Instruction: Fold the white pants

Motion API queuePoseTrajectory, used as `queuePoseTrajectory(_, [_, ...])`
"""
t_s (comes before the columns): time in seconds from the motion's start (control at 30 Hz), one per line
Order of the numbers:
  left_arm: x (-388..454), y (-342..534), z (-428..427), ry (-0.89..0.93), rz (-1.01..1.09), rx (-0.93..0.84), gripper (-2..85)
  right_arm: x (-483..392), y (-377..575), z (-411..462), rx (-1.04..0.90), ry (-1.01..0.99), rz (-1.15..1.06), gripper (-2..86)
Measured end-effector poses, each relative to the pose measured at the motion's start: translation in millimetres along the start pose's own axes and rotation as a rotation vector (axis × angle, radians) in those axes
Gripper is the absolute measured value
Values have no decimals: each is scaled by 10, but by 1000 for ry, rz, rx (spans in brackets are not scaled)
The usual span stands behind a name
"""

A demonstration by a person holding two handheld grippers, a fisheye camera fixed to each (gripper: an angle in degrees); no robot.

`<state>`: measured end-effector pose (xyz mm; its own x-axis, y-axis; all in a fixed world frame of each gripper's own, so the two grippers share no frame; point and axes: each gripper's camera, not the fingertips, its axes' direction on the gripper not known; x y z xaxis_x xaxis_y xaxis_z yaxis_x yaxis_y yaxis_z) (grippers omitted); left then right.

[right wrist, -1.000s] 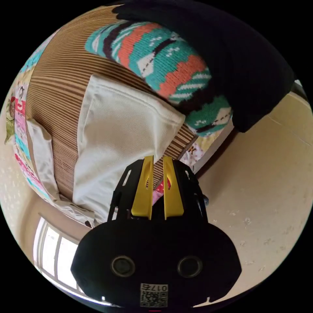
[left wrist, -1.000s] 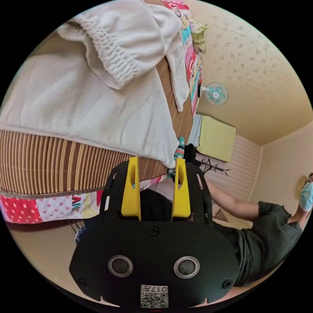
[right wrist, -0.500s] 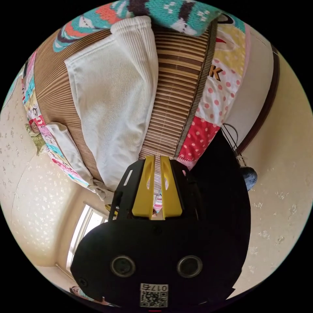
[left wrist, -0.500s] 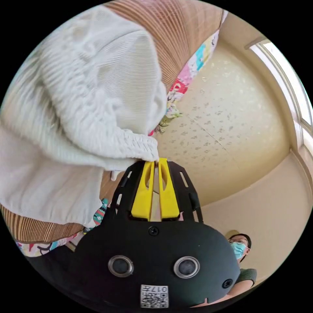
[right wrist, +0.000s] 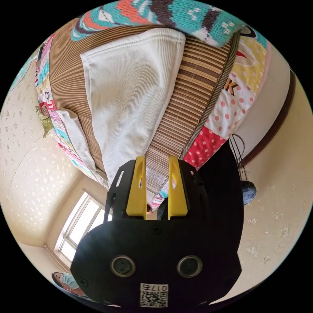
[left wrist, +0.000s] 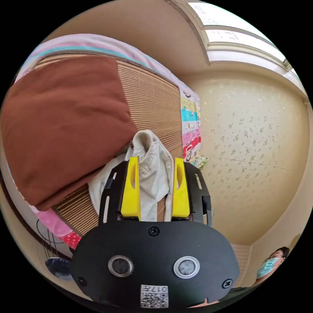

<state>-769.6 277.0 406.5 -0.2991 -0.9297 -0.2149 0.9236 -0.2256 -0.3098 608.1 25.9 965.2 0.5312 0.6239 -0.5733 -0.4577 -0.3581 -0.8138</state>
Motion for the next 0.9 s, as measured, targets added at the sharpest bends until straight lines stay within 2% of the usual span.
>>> queuePoseTrajectory(0.13, [-578, 829, 163, -102, -162, -54, 168, 75, -59, -140, -3, -68, 37, 124])
queuePoseTrajectory(0.27, [-915, 1308, 501, -108, -265, -123, 169, 70, -158, -255, 2, -53, 49, 134])
queuePoseTrajectory(0.4, [-828, 1171, 687, -82, -197, -129, 127, -24, -397, -306, -67, 24, 43, 128])
queuePoseTrajectory(0.47, [-746, 941, 842, -88, -197, -243, 111, -173, -486, -360, -87, 58, -18, 102])
queuePoseTrajectory(0.5, [-721, 891, 871, -115, -201, -284, 97, -277, -530, -395, -104, 128, -59, 89])
queuePoseTrajectory(0.6, [-368, 759, 810, -237, -7, -377, 58, -437, -575, -426, -175, 372, -165, 39])
queuePoseTrajectory(0.7, [-336, 917, 529, -241, 58, -356, 52, -329, -507, -499, -222, 418, -249, 27])
queuePoseTrajectory(0.77, [-686, 1133, 282, -189, -24, -332, 55, -100, -443, -608, -195, 394, -226, 24])
queuePoseTrajectory(0.9, [-1136, 1473, -229, -243, -231, -182, 60, 289, -97, -1076, 33, 320, -173, 21])
